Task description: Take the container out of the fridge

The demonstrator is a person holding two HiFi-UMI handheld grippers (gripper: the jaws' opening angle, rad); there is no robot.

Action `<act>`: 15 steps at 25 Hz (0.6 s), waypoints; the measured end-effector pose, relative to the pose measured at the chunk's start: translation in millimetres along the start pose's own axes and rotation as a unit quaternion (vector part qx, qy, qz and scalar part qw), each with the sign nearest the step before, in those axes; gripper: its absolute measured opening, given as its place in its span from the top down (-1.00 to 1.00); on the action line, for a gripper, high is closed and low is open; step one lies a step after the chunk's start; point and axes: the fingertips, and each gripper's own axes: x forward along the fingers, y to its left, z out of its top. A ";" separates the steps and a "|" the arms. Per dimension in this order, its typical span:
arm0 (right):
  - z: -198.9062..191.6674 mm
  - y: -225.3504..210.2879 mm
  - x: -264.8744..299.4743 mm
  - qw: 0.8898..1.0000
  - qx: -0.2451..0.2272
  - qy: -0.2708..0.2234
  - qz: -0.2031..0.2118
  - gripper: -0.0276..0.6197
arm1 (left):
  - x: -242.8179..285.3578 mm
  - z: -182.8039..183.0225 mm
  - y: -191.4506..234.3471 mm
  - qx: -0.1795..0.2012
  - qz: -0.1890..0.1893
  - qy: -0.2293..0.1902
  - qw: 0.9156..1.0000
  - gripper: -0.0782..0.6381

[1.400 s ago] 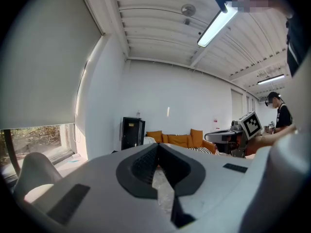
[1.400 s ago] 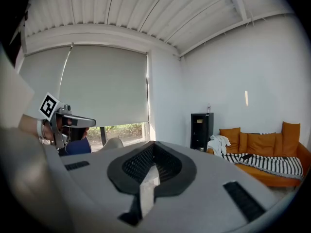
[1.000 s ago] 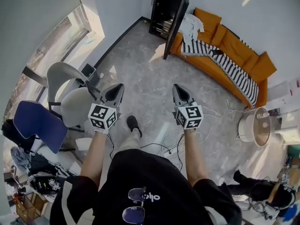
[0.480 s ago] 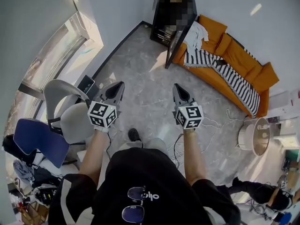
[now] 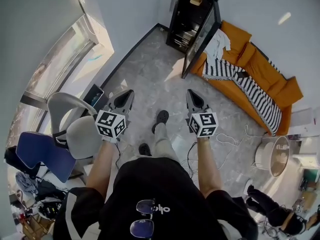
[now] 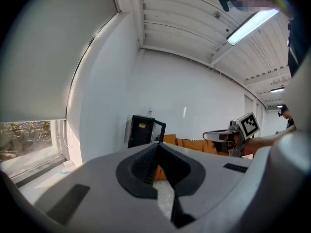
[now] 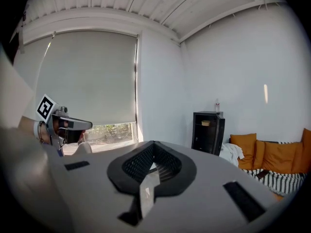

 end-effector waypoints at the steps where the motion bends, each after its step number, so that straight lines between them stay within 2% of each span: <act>1: 3.8 -4.6 14.2 1.000 -0.002 -0.001 0.004 0.90 | 9.7 2.0 8.3 0.001 0.002 0.000 1.000 0.78; 7: 28.5 -41.5 105.8 0.999 -0.020 -0.001 0.028 0.90 | 81.5 26.6 65.1 0.003 0.020 -0.005 1.000 0.78; 15: 70.3 -116.1 216.8 0.998 -0.027 -0.004 0.053 0.90 | 191.5 74.7 129.1 0.005 0.046 -0.009 0.999 0.78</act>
